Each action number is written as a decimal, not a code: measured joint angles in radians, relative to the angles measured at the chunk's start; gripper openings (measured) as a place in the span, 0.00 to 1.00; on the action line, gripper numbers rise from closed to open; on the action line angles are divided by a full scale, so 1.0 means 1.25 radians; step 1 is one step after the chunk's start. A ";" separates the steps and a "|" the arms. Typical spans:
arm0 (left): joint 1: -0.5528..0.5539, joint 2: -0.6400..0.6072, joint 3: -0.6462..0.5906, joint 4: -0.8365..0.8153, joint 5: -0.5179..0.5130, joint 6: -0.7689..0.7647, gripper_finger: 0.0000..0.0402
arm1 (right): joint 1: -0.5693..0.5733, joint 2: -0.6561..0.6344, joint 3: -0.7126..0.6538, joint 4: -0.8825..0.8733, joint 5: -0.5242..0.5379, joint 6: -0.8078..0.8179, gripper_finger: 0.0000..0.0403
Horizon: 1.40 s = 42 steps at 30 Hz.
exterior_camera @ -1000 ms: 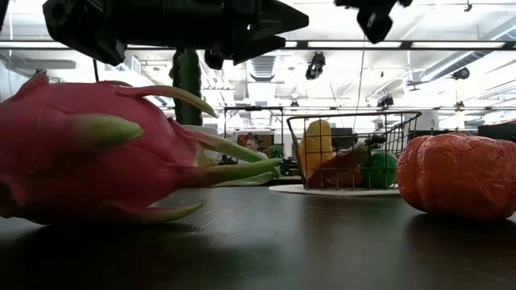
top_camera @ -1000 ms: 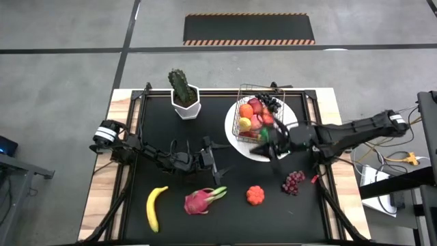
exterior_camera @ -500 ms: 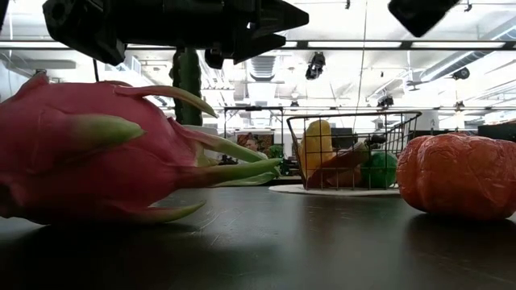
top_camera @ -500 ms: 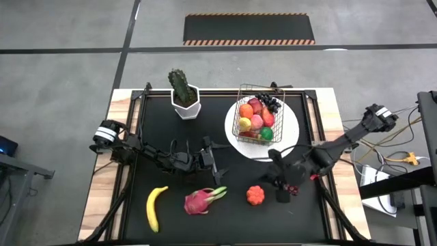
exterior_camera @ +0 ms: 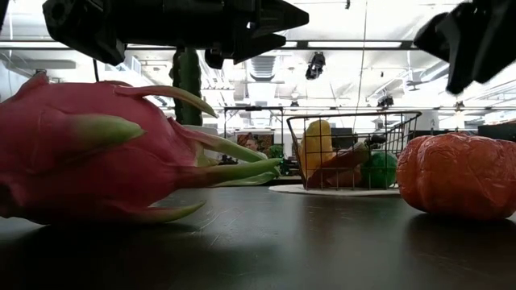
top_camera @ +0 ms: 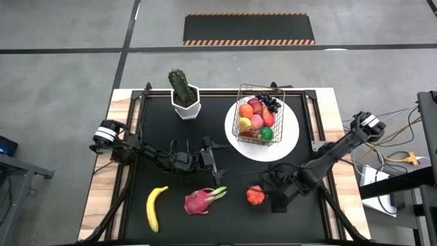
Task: Build produce basket
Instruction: Put the tangerine into the wire basket
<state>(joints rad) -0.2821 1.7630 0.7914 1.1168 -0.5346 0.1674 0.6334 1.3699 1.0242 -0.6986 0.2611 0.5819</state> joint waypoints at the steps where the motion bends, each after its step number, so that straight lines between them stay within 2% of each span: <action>1: 0.000 0.000 0.000 0.000 0.000 0.000 0.86 | 0.000 0.012 0.004 -0.001 -0.003 0.002 0.35; 8: 0.001 0.000 0.000 0.000 0.000 0.001 0.86 | 0.000 0.106 0.044 0.002 -0.004 0.000 0.75; 11: 0.001 0.000 0.000 0.000 0.000 0.001 0.86 | 0.000 0.157 0.053 0.000 -0.002 -0.005 0.87; 13: 0.001 0.000 0.000 0.000 0.000 0.001 0.86 | 0.000 0.187 0.056 0.002 -0.004 -0.005 0.92; 20: 0.001 0.000 0.000 0.000 0.000 0.001 0.86 | -0.001 0.252 0.086 0.005 -0.005 -0.005 0.93; 23: 0.000 0.000 0.000 0.000 0.000 0.001 0.86 | -0.001 0.246 0.090 0.004 0.009 -0.005 0.92; 30: 0.000 0.000 0.000 -0.001 0.000 0.001 0.86 | -0.003 0.231 0.091 0.011 0.121 -0.011 0.92; 42: 0.000 0.000 0.000 -0.001 0.000 0.001 0.86 | -0.037 0.201 0.089 0.018 0.139 -0.083 0.92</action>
<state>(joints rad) -0.2821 1.7630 0.7918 1.1160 -0.5346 0.1684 0.5875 1.6212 1.1358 -0.6765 0.4343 0.4779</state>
